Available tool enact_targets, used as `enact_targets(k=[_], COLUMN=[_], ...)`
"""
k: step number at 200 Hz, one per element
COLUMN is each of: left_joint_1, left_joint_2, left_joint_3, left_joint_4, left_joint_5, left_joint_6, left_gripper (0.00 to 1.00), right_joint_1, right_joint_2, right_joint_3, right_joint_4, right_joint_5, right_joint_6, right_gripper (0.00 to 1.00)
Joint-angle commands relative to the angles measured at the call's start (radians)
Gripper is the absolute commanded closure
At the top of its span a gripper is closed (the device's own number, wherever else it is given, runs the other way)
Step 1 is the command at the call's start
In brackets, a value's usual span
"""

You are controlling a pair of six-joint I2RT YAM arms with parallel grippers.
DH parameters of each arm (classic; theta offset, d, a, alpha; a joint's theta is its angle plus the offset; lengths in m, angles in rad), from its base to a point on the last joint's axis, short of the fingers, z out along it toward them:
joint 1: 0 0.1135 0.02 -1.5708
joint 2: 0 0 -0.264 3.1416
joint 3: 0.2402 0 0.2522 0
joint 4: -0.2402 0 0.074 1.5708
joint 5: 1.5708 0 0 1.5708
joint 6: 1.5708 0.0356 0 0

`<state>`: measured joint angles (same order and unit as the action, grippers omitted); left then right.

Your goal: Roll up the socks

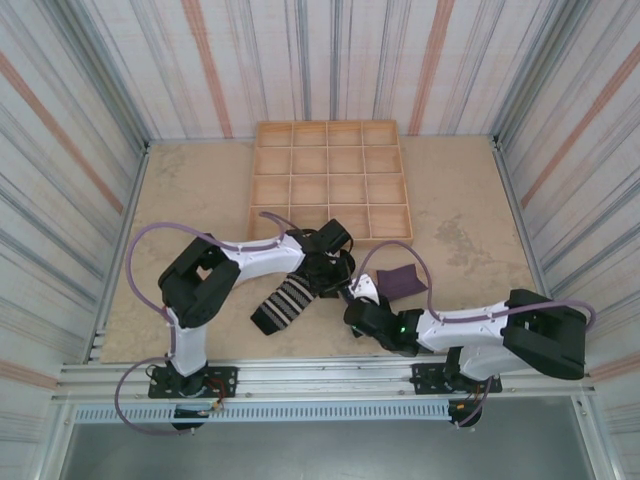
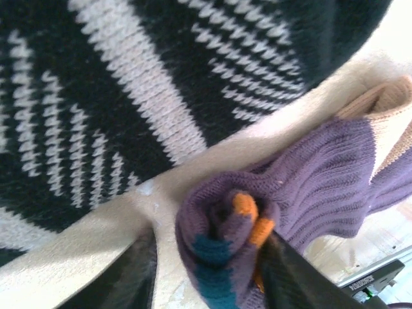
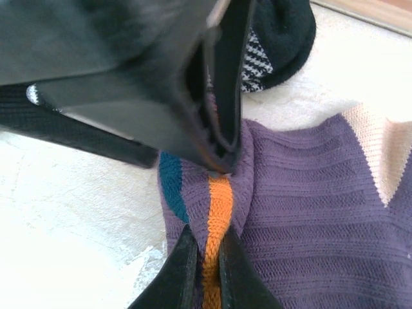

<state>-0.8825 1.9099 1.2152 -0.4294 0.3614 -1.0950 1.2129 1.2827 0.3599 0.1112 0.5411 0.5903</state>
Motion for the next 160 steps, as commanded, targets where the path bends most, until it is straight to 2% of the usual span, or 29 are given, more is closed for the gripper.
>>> enact_targets(k=[1,13,22,63,96,119,137,160], left_joint_1=[0.004,0.002,0.001,-0.028,-0.070,-0.090,-0.096,-0.103], left_joint_2=[-0.064,-0.089,-0.112,-0.187,-0.180,-0.163,-0.126,-0.078], left_joint_3=[-0.031,-0.051,-0.072,-0.147,-0.147,-0.148,-0.127,-0.090], left_joint_4=[0.047,0.087,0.111,0.232,0.253,0.281,0.285,0.283], left_joint_5=[0.005,-0.005,-0.020,-0.105,-0.150,-0.167,-0.148,-0.130], left_joint_6=[-0.026,-0.029,-0.037,-0.018,0.012,-0.001,-0.002,0.004], left_gripper=[0.44,0.39,0.32,0.17,0.17,0.22,0.28,0.32], right_joint_1=[-0.048,-0.095,-0.137,-0.363,-0.601,-0.730,-0.783,-0.797], right_joint_2=[-0.031,-0.085,-0.131,-0.356,-0.543,-0.638,-0.644,-0.598], right_joint_3=[-0.085,-0.132,-0.164,-0.275,-0.359,-0.365,-0.363,-0.356], right_joint_4=[-0.039,0.002,0.023,0.028,-0.032,-0.157,-0.188,-0.206], right_joint_5=[-0.168,-0.241,-0.305,-0.587,-0.822,-0.936,-0.979,-0.971], right_joint_6=[0.079,0.111,0.136,0.252,0.350,0.371,0.405,0.457], right_gripper=[1.00,1.00,1.00,1.00,1.00,1.00,1.00,1.00])
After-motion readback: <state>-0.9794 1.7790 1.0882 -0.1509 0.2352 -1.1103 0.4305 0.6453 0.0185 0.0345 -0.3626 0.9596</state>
